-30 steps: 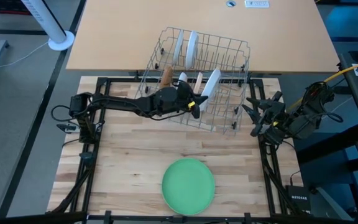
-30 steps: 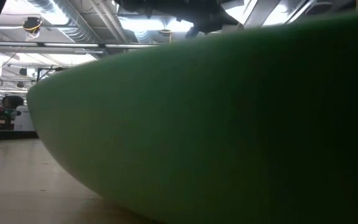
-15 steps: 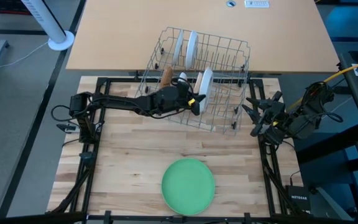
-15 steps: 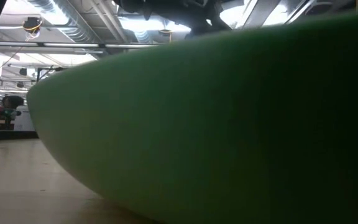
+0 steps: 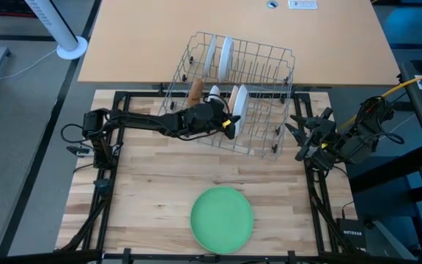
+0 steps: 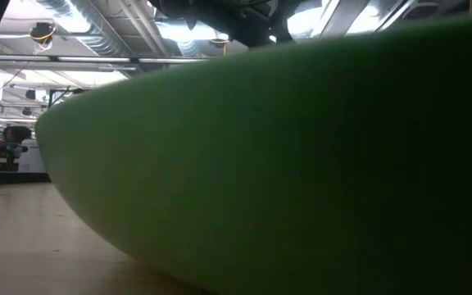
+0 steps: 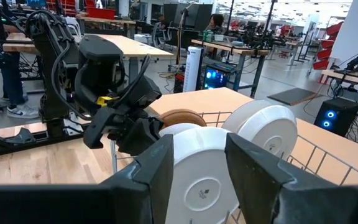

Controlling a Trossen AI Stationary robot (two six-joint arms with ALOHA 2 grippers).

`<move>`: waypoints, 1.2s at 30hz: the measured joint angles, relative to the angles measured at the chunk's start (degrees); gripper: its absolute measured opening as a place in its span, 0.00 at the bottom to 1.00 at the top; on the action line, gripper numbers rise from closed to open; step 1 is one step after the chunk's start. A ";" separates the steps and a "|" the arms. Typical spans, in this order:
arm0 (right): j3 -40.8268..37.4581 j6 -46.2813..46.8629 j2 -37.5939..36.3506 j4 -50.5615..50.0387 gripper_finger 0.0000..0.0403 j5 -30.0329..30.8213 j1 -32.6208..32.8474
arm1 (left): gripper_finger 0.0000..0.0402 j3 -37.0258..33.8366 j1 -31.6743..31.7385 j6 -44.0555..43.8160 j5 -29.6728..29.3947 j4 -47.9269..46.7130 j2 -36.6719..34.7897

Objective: Sort dishes
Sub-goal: Put the white plate into the gray dishwasher rack

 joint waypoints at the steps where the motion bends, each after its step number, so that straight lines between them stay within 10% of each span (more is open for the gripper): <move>1: 0.00 0.00 0.00 0.00 0.38 0.00 -0.01 | 0.07 0.00 0.00 0.18 0.00 0.01 0.00; 13: 0.00 0.46 0.00 -0.12 0.38 -1.49 -0.01 | 0.28 0.07 0.00 4.71 -0.19 -1.26 -0.17; 36: 0.00 0.44 0.00 -0.70 0.38 -1.49 0.01 | 0.29 0.15 4.74 16.83 0.09 5.10 -0.43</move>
